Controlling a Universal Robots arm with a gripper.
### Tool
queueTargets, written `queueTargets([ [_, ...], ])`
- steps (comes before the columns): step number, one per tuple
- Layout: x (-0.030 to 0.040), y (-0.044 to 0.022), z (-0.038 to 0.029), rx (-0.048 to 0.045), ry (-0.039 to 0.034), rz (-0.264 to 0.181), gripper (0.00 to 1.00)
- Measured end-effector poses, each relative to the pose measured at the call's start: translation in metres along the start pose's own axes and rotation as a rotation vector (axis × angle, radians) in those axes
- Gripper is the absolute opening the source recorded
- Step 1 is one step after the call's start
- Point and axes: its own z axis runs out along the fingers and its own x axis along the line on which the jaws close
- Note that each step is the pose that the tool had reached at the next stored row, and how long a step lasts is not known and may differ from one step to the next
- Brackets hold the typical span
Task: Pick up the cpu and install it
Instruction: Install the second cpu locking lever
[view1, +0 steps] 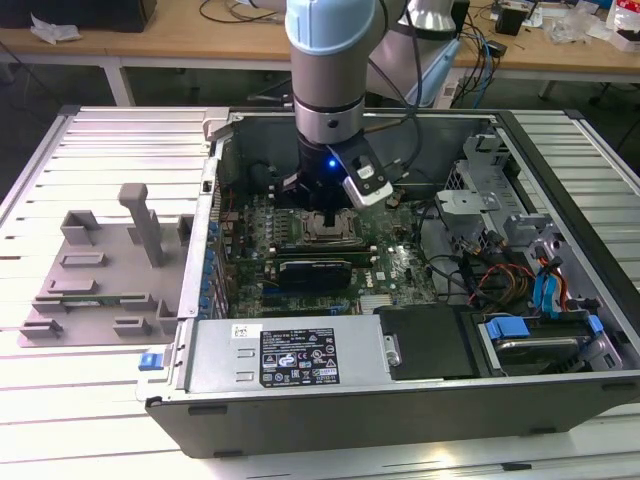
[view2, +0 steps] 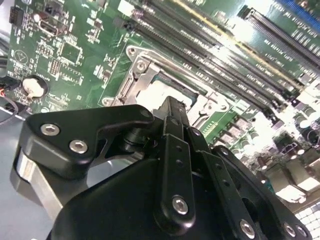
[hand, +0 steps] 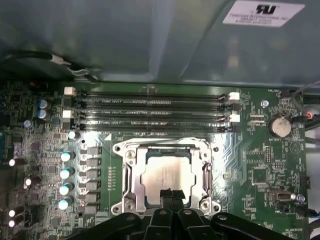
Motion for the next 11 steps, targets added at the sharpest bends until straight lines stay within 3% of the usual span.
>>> queueTargets([
  [3,-0.0005,0.0015,-0.0015,0.0004,0.0002,0.0,0.11],
  [5,-0.001,0.0021,-0.0077,0.0027,0.0001,0.0,0.11],
  [11,-0.001,0.0021,-0.0078,0.003,0.0002,0.0,0.11],
])
